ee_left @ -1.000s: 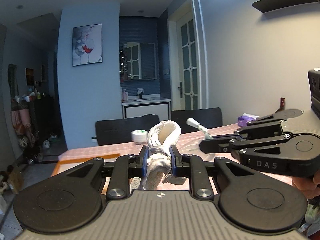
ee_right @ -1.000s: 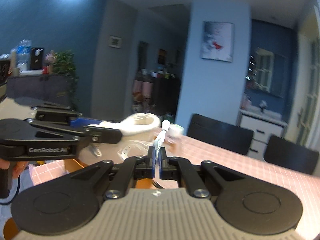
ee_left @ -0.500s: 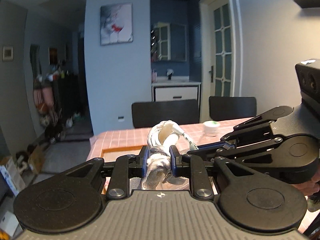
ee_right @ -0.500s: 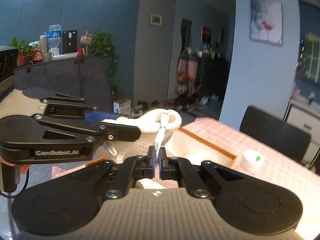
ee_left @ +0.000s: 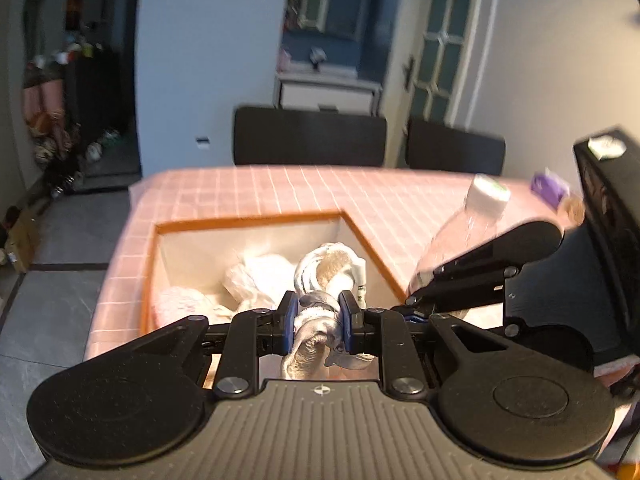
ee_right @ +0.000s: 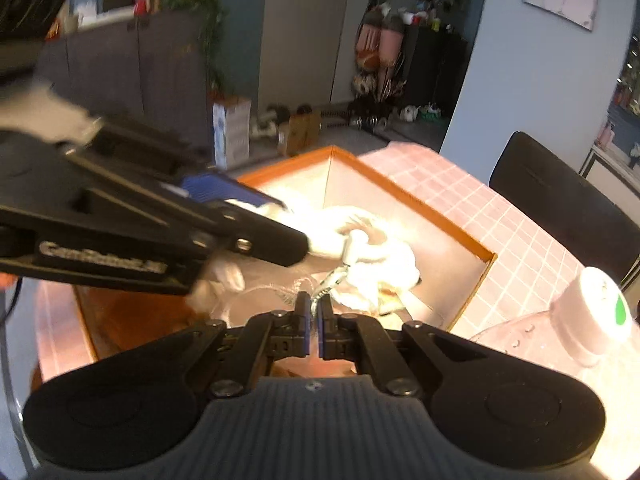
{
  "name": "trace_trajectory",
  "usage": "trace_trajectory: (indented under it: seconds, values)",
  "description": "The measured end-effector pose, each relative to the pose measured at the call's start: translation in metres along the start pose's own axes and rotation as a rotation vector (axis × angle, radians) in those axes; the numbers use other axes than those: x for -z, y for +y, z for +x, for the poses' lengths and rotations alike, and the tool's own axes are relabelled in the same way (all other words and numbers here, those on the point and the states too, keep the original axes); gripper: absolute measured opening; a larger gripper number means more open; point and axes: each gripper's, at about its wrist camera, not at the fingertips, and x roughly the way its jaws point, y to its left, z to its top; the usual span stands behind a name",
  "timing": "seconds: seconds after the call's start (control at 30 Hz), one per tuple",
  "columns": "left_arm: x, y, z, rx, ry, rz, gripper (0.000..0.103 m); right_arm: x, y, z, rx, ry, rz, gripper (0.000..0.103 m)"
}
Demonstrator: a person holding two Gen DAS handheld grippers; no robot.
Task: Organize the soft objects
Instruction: 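Carry both bags over the orange box and open both tools to drop them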
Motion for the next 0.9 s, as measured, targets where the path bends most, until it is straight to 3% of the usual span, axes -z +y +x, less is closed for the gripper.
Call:
trace_trajectory:
  seconds: [0.2, 0.4, 0.73, 0.83, 0.9]
  values:
    - [0.0, 0.003, 0.032, -0.006, 0.162, 0.054, 0.025, 0.017, 0.005, 0.017, 0.016, 0.099, -0.131, 0.0]
    - [0.008, 0.004, 0.053, -0.035, 0.318, 0.067, 0.026, 0.011, 0.011, 0.037, 0.001, 0.185, -0.207, 0.001]
    - [0.015, 0.002, 0.073, -0.065, 0.473, 0.084, 0.034, 0.012, 0.015, 0.059, -0.007, 0.276, -0.242, 0.005]
    - [0.018, -0.003, 0.068, -0.058, 0.472, 0.074, 0.049, 0.013, 0.016, 0.054, 0.009, 0.266, -0.25, 0.015]
    - [0.014, -0.004, 0.063, -0.059, 0.451, 0.069, 0.056, 0.011, 0.015, 0.047, 0.022, 0.243, -0.255, 0.038]
